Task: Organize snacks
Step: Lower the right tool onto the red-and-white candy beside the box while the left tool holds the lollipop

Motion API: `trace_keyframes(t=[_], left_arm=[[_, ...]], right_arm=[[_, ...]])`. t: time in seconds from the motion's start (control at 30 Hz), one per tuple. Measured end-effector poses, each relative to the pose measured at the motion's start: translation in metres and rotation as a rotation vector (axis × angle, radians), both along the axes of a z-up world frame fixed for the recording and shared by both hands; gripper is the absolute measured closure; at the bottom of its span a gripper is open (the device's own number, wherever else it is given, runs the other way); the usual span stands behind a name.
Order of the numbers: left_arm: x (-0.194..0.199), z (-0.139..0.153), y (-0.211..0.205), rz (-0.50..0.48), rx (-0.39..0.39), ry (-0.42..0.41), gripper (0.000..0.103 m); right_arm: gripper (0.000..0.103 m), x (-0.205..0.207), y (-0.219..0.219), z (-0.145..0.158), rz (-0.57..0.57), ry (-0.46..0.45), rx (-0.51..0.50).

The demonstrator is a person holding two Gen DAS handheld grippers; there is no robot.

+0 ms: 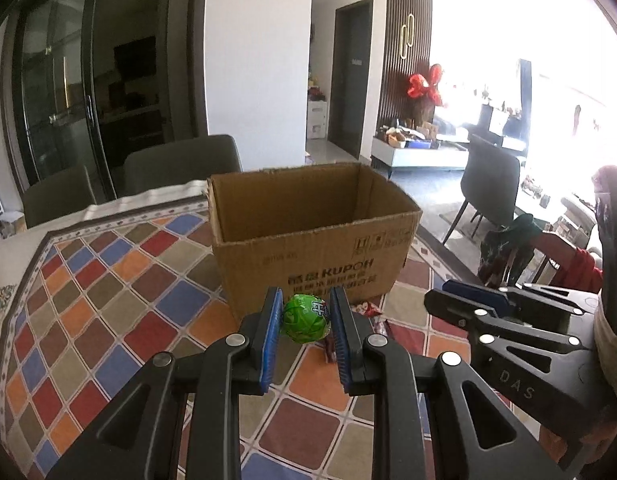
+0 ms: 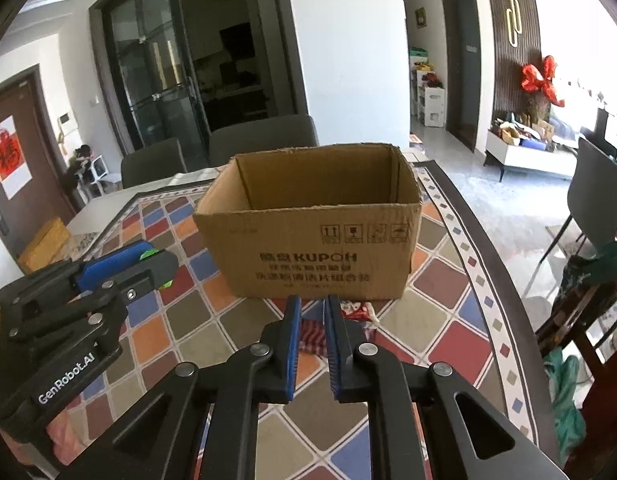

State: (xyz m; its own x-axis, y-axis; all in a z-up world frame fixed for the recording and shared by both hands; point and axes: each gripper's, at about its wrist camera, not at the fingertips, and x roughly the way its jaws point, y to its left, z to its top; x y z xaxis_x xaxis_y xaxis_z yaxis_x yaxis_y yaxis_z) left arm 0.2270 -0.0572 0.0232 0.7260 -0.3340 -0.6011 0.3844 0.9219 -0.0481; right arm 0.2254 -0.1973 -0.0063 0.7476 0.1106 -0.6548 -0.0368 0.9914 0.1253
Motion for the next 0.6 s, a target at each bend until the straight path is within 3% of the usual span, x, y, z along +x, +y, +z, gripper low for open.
trace_keyframes(t=[0.1,0.6], left_arm=[[0.004,-0.012,-0.003,-0.003,0.006,0.034,0.078],[0.032,-0.062,-0.018,0.025,0.037,0.145,0.078]], right_arm=[[0.066,0.005,-0.003,-0.009,0.007,0.034,0.006],[0.036,0.042,-0.014,-0.061,0.04,0.128,-0.003]])
